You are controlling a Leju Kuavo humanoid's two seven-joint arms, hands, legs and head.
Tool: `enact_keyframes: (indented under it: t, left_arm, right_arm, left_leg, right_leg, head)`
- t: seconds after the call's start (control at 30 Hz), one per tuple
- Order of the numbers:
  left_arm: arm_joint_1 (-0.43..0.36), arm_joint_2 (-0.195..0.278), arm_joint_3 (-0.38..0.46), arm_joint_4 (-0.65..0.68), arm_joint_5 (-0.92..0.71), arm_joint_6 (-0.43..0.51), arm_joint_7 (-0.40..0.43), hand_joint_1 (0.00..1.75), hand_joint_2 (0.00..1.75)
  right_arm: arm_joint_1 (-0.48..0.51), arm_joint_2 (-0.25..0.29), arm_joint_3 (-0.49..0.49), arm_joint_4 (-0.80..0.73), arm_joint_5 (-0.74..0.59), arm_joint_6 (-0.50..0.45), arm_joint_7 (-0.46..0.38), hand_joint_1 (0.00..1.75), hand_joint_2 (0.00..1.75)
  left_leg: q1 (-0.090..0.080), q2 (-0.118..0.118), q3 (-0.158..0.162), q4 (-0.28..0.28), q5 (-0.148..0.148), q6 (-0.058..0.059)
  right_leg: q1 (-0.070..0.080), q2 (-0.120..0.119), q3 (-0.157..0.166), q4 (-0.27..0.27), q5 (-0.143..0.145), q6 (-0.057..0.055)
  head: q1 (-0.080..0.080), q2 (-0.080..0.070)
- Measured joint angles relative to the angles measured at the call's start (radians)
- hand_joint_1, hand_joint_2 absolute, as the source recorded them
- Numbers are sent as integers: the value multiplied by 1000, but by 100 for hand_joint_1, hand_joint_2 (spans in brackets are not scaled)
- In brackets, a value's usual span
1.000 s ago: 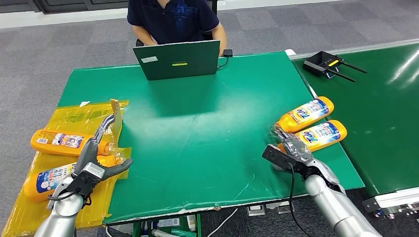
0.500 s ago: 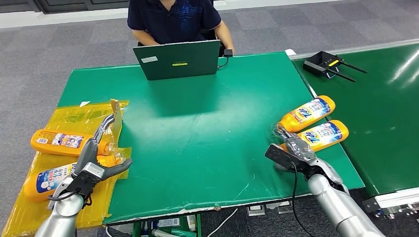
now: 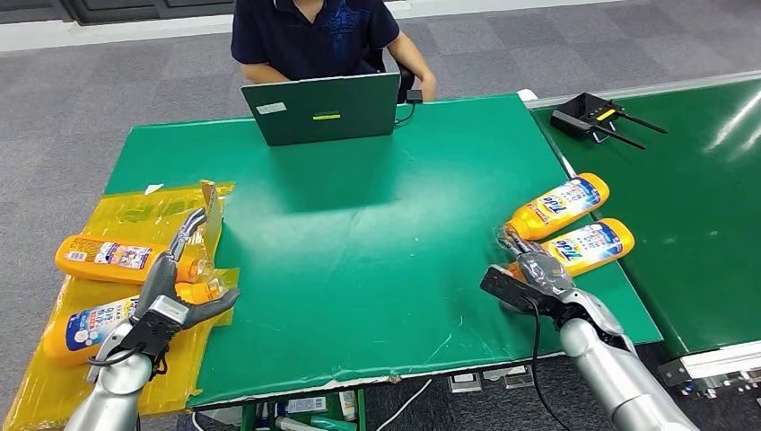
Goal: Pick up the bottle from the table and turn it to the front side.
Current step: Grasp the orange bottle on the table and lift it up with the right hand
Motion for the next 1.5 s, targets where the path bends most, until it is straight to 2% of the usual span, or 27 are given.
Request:
enact_keyframes:
  t: [0.73,1.5]
  left_arm:
    - [-2,0,0,7,1,0,0,0,175]
    - [-1,-9,2,6,-11,-11,0,0,175]
  right_arm:
    - [-34,-25,56,-13,104,104,102,0,175]
    - [-64,-39,81,2,149,70,148,0,175]
  left_leg:
    - [0,0,3,0,0,0]
    - [0,0,5,0,0,0]
  right_leg:
    - [0,0,4,0,0,0]
    - [0,0,6,-1,0,0]
  head:
    - [0,0]
    - [0,0]
